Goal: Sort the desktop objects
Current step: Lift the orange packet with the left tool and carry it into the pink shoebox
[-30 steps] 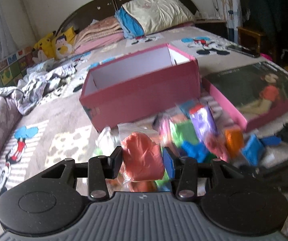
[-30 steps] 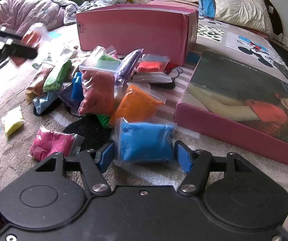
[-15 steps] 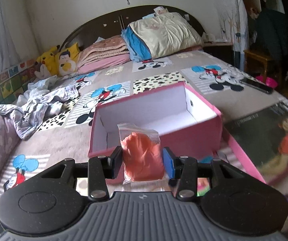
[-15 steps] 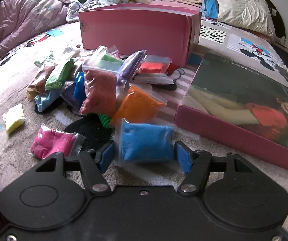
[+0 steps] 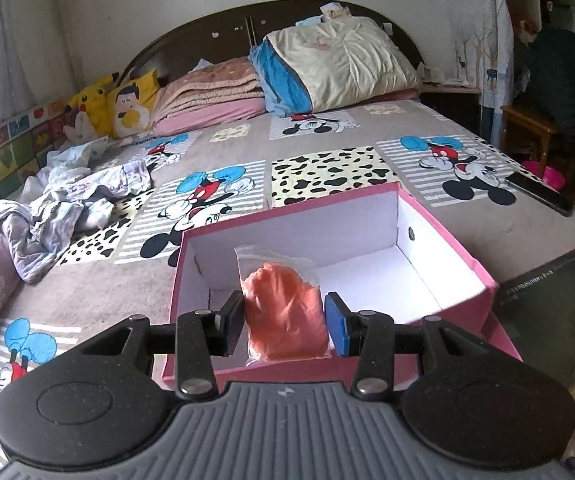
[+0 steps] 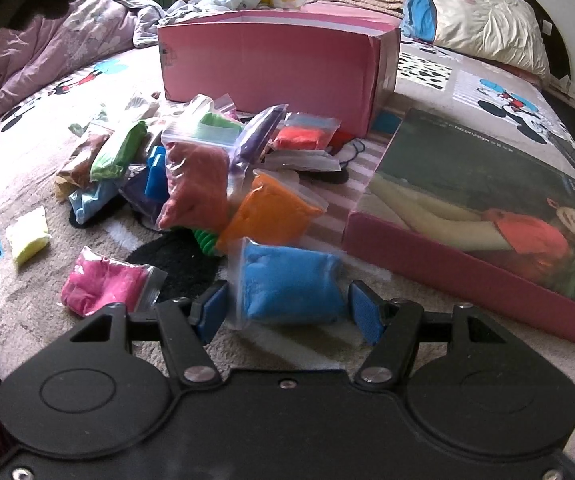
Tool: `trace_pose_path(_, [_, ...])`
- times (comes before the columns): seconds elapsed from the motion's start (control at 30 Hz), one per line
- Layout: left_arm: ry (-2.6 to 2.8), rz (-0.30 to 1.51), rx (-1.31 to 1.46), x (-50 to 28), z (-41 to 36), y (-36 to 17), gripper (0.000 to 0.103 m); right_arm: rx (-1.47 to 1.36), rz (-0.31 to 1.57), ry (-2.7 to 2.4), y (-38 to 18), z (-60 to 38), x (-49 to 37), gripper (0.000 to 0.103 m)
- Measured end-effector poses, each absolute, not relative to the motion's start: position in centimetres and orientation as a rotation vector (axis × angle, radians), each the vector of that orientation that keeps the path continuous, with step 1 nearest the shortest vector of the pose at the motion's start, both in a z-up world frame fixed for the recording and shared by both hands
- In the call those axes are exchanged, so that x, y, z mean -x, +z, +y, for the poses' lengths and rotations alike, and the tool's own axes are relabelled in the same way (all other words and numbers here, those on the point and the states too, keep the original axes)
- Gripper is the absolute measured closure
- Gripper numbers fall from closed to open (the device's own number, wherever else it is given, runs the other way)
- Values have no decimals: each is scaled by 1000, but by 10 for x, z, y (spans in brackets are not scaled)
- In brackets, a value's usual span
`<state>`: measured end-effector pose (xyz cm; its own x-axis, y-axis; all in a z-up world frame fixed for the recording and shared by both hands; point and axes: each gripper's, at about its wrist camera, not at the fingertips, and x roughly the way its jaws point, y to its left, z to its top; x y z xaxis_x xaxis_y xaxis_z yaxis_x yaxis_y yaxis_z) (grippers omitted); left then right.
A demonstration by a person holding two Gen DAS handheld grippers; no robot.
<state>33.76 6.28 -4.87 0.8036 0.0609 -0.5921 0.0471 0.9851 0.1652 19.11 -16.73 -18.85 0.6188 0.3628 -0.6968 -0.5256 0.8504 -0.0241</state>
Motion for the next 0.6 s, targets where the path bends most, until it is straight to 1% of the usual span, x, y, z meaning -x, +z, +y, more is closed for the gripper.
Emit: trace_pose_path(0.6, [-27, 846, -66, -423, 80, -83, 61, 209, 738, 537, -190, -171, -194, 37])
